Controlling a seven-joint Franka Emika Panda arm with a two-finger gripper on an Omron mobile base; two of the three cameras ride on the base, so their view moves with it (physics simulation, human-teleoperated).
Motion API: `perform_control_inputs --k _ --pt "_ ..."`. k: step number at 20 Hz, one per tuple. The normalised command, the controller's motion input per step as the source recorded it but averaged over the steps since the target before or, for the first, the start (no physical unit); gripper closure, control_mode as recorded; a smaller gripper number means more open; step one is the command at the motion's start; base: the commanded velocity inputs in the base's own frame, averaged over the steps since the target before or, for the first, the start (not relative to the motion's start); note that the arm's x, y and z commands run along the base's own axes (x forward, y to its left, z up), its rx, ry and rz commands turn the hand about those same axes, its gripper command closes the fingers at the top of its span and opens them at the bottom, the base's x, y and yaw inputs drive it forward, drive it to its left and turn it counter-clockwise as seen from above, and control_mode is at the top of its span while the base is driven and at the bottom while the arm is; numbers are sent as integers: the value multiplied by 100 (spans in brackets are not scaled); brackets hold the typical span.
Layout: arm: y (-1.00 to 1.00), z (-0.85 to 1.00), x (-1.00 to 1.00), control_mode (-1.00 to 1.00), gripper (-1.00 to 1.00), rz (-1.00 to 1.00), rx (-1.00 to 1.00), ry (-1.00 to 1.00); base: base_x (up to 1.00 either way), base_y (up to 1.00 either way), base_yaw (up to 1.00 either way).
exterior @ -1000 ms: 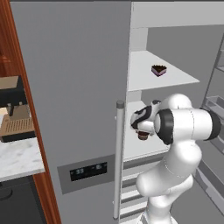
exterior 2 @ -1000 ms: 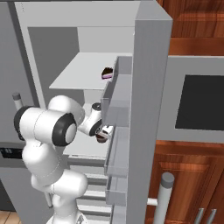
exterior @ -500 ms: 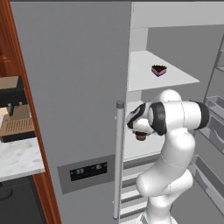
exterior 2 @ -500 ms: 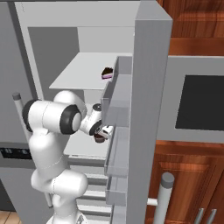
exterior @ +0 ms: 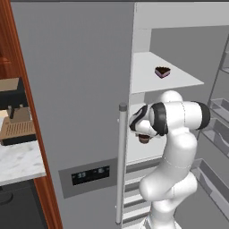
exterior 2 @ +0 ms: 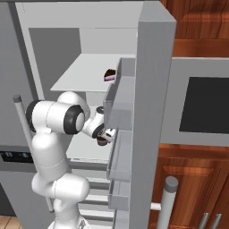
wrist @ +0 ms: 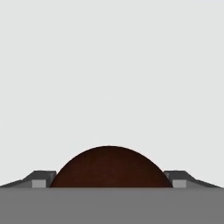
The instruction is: Take the cake and cupcake from the fridge and place them on the empty tray on the dining counter.
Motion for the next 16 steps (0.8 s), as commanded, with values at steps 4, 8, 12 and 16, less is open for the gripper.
perform_control_inputs --k 4,8,12,16 --pt "-5 -2 -18 -100 100 0 0 -5 0 0 0" --pt "0 0 -11 -100 100 0 0 -20 0 0 0" --pt "-2 0 -5 -100 100 0 0 -19 0 0 0" --pt "-7 0 -20 -100 100 0 0 -16 0 0 0"
